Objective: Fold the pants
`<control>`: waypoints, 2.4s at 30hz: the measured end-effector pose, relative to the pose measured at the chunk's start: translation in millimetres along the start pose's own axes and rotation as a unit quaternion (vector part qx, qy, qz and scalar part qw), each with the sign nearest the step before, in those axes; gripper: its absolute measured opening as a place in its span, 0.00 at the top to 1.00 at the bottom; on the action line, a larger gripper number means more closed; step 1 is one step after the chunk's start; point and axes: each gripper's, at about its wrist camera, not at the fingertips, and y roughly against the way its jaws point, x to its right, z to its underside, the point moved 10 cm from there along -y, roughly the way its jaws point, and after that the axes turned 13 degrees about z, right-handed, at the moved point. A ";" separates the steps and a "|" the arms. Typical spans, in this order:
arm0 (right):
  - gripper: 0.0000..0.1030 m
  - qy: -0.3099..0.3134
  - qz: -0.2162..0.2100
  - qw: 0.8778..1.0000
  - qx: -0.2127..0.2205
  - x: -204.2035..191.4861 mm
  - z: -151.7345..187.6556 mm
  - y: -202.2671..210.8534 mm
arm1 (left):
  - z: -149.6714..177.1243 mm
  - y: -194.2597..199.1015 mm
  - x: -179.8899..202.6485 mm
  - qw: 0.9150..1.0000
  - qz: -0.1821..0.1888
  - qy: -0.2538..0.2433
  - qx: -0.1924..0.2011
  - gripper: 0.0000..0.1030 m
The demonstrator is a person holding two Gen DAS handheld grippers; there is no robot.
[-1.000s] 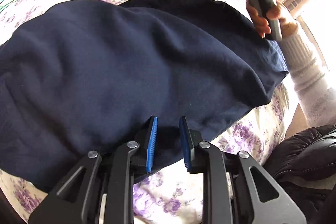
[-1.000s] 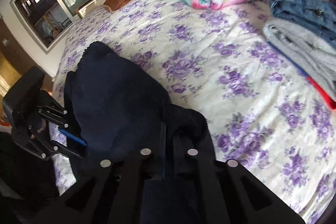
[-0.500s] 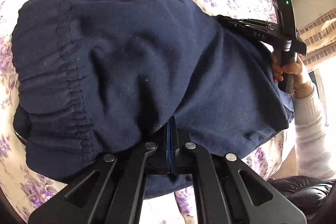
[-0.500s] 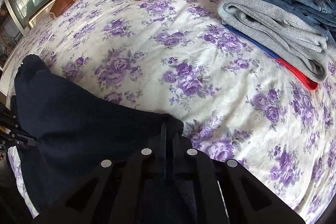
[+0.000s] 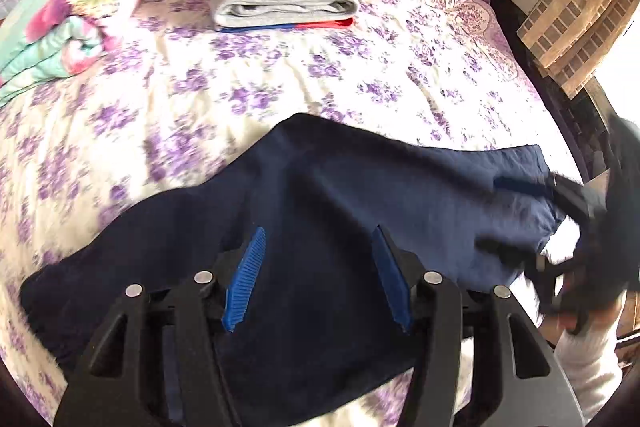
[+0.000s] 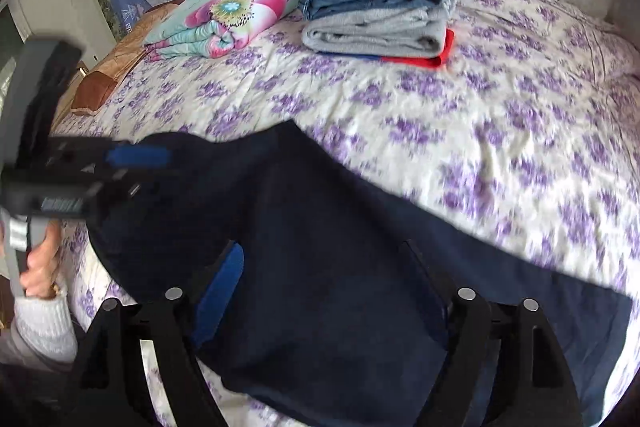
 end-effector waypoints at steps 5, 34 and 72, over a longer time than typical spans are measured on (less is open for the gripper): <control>0.77 -0.035 -0.018 0.999 0.029 -23.3 53.3 15.9 | -13.6 -87.0 4.8 0.997 0.008 0.012 -0.073 0.61; 0.21 -0.491 0.005 0.871 0.027 206.0 206.7 49.4 | 146.1 -53.8 48.6 0.996 0.042 -0.065 -0.043 0.60; 0.82 -0.440 0.043 0.889 0.121 275.8 162.4 -15.0 | 9.9 -190.1 232.3 0.993 0.084 -0.026 -0.076 0.71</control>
